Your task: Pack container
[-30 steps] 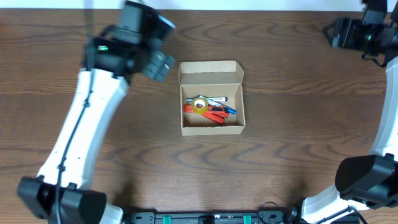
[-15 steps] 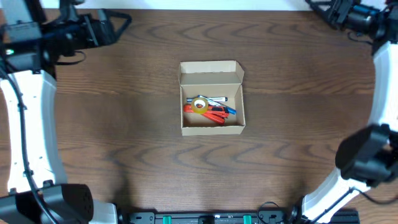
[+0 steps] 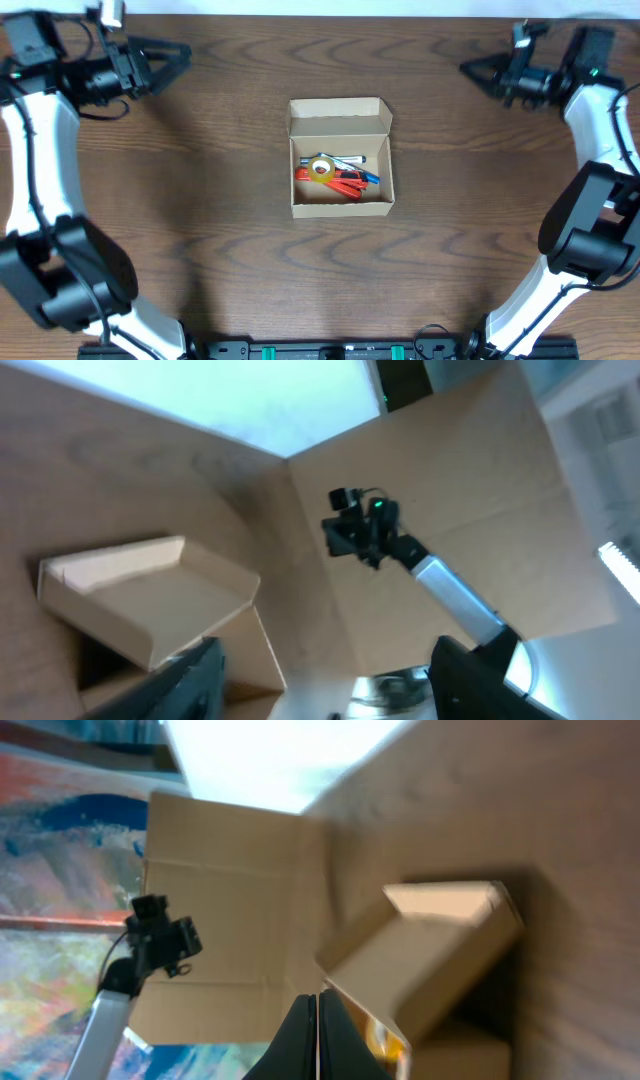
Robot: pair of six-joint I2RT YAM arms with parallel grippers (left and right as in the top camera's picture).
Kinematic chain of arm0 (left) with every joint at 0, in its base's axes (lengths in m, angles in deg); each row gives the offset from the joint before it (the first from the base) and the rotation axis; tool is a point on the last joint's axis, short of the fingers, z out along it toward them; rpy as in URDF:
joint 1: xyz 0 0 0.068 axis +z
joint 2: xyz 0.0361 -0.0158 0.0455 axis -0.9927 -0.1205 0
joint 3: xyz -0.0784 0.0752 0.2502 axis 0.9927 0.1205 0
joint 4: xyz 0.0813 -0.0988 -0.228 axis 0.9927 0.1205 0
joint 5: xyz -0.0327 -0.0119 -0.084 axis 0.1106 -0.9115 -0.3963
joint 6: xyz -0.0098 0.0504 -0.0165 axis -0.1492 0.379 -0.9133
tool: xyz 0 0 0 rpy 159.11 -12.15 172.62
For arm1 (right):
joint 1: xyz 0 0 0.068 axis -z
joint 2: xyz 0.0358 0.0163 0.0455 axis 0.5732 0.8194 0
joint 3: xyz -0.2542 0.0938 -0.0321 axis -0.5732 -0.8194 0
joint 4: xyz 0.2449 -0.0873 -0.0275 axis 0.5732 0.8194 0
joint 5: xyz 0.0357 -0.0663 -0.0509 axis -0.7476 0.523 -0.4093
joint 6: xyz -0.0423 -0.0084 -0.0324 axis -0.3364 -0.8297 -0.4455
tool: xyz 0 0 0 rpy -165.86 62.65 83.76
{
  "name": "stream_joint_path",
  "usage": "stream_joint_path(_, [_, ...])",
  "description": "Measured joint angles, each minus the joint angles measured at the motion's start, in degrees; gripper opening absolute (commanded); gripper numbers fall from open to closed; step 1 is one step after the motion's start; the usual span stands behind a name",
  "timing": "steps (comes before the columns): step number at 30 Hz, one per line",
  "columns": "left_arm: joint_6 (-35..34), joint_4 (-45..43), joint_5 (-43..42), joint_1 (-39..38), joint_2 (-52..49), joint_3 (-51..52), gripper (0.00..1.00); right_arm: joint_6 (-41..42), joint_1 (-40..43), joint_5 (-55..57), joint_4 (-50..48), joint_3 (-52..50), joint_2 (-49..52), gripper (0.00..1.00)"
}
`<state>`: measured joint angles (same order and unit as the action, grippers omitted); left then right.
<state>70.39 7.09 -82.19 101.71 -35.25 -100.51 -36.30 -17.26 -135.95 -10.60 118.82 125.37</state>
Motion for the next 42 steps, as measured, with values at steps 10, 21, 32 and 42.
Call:
stream_joint_path(10, [3.5, 0.2, -0.8, -0.5, -5.3, 11.0, 0.06, -4.3, 0.0, 1.5, -0.9, -13.6, 0.3, 0.02])
stream_joint_path(21, [3.3, -1.8, -1.6, -6.6, -11.1, 12.5, 0.06, -4.9, -5.1, 4.7, -3.2, -14.6, 0.3, 0.01])
stream_joint_path(32, [-0.6, -2.0, -1.8, -6.6, -19.5, 12.5, 0.06, -2.0, -7.0, 7.6, -5.9, -14.6, 0.3, 0.01])
stream_joint_path(42, [-1.4, -14.1, -1.8, -7.7, -20.4, 12.6, 0.06, 1.2, -7.0, -1.8, -15.2, -14.7, 4.0, 0.01])
